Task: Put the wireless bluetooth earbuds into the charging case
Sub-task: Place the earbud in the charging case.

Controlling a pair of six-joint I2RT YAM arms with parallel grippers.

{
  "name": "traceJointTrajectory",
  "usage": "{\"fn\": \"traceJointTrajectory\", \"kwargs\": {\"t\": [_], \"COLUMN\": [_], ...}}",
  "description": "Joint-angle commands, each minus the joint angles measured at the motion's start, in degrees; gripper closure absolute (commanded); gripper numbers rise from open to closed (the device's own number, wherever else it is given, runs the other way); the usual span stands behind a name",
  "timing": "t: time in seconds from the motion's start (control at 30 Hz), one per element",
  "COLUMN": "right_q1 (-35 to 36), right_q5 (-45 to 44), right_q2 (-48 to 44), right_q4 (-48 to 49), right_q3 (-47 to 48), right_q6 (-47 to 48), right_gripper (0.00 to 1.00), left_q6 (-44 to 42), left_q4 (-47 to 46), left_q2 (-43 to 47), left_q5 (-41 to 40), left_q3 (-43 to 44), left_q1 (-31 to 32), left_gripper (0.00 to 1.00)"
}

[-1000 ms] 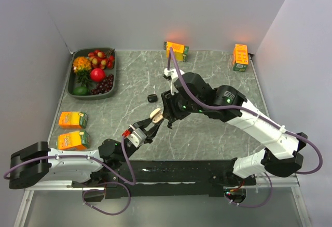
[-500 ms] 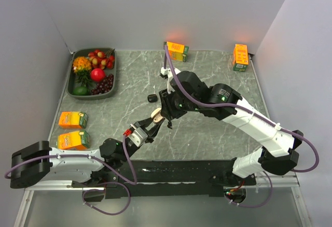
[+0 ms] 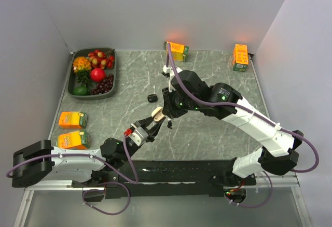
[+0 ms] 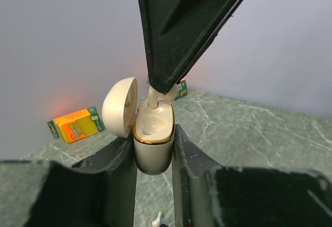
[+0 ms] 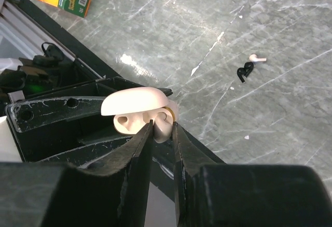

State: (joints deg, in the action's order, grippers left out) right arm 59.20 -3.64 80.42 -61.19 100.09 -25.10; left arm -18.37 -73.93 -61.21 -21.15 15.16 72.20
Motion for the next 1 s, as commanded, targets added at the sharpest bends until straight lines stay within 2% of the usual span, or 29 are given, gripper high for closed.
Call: {"fn": "traceJointTrajectory", "kwargs": {"t": [0.0,0.07,0.1,0.2,0.27,0.77,0.97], "right_q1": [-0.2,-0.4,-0.3,-0.5,-0.7,-4.0,-4.4], "right_q5": [0.1,0.3,0.2,0.3,0.6,9.1,10.1], "right_q2": [0.6,0.8,0.9,1.2,1.4,-2.4,-2.9], "right_q4": [1.0,0.6,0.5,0.1,0.3,7.5,8.0], "right_q3": [0.9,1.2,1.2,1.5,1.2,-7.0,-7.0], "right_q6": [-2.6,-3.4,-3.7,-5.1,-6.4,-18.2,-19.1], "right_gripper": [0.77,0.81,0.87,0.97,1.00,1.00,0.85], "left_q6": [-0.8,-1.3,-1.7,-2.6,-3.0,-6.6,-6.8], "left_q4": [-4.7,-5.1,-5.6,-7.0,-8.3,-15.0,-16.7], "left_q2": [-0.8,-1.1,-1.5,-2.3,-2.8,-7.3,-7.7], "left_q5": [-0.8,-1.8,-2.2,-3.6,-4.3,-9.1,-9.4], "left_q3": [2.4,2.6,2.7,2.8,2.9,5.0,4.8], "left_q1": [0.1,0.1,0.1,0.2,0.2,0.9,1.1], "left_gripper": [0.99,0.99,0.99,0.99,0.99,0.99,0.99]}}
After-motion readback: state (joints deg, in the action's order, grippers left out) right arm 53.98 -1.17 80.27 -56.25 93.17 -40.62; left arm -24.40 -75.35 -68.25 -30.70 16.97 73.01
